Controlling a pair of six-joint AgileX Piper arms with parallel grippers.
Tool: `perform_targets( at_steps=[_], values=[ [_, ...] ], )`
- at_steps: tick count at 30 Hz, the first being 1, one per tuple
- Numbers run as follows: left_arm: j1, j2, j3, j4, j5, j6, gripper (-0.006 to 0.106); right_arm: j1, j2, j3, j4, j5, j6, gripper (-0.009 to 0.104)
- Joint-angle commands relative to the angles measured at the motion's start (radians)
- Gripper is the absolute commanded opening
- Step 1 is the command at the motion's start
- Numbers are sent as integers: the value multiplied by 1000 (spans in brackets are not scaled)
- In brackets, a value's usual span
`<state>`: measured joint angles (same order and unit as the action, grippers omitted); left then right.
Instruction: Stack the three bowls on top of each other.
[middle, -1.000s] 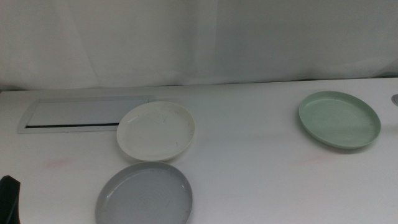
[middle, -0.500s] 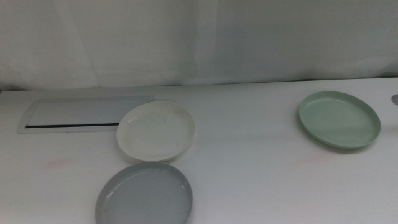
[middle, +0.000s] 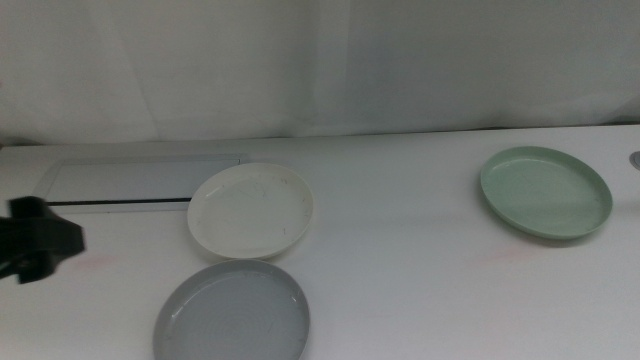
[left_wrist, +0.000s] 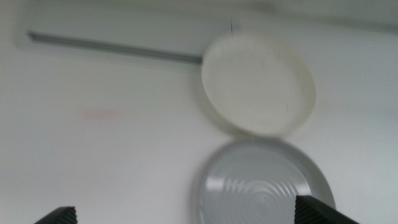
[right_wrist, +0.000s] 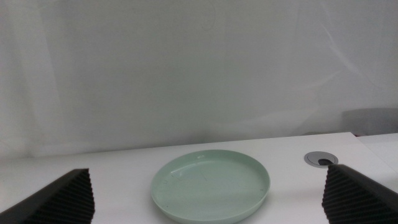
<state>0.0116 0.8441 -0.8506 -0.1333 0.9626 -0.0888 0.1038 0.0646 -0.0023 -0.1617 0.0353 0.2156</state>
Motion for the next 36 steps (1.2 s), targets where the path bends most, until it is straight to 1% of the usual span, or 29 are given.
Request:
perform_targets(
  at_steps=[1,3,4,9,13,16,17,19,23,29,36],
  values=[
    [-29,66,-4,-33,5,0,91,-5,-4,36,1,-11,-5,103],
    [-68,121,-4,-20,0,-30,91,-5,-4,36,1,-11,-5,103],
    [-85,142,-4,-1,-3,-45,91,-5,-4,36,1,-11,-5,103],
    [-201,268,-4,182,-5,-244,91,-5,-4,36,1,-11,-5,103],
    [-292,387,-3,291,-18,-391,91,-5,-4,36,1,-11,-5,103],
    [-359,484,-3,336,-54,-472,91,-5,-4,36,1,-11,-5,103],
    [-389,549,6,346,-88,-504,91,-5,-4,36,1,-11,-5,103],
    [-408,610,20,344,-137,-511,91,-5,-4,36,1,-11,-5,103],
    [-419,709,47,337,-207,-534,91,-5,-4,36,1,-18,-5,103],
    [-419,801,57,336,-262,-561,91,-5,-4,36,1,-19,-5,103],
    [-419,841,59,327,-325,-587,91,-5,-4,36,1,-19,-5,103]
  ],
)
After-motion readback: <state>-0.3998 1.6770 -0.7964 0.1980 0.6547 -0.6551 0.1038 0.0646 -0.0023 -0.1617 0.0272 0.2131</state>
